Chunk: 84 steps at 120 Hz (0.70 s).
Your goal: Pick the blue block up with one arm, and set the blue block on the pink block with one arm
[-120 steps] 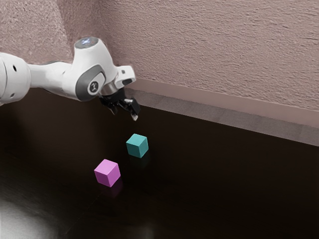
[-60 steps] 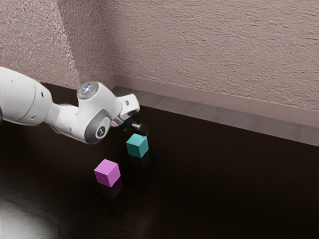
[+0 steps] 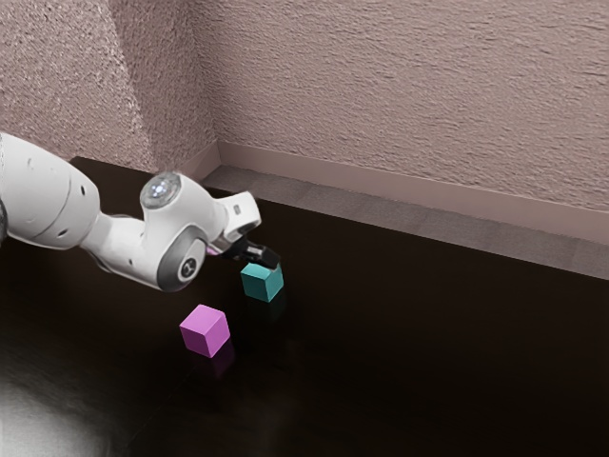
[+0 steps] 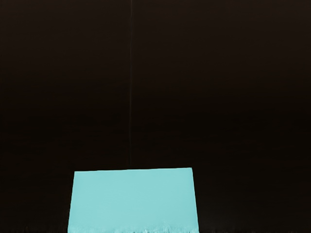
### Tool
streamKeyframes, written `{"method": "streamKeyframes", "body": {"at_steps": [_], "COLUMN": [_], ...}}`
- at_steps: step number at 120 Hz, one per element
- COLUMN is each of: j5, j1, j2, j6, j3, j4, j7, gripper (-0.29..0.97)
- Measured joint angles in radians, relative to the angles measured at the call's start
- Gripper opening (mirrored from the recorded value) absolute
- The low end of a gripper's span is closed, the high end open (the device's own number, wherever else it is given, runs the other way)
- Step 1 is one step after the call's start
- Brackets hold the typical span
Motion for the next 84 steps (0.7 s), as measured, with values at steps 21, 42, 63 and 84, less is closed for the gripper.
{"method": "streamKeyframes", "body": {"at_steps": [21,42,63,84], "j5": [0.0,0.001,0.002,0.003], "j1": [0.006,0.007,0.013,0.023], "j2": [0.031,0.063,0.078,0.096], "j6": [0.031,0.075,0.104,0.13], "j3": [0.0,0.001,0.0,0.0], "j4": [0.001,0.0,0.0,0.001], "j7": [0.0,0.001,0.001,0.001], "gripper": [0.68,0.68,0.68,0.68]}}
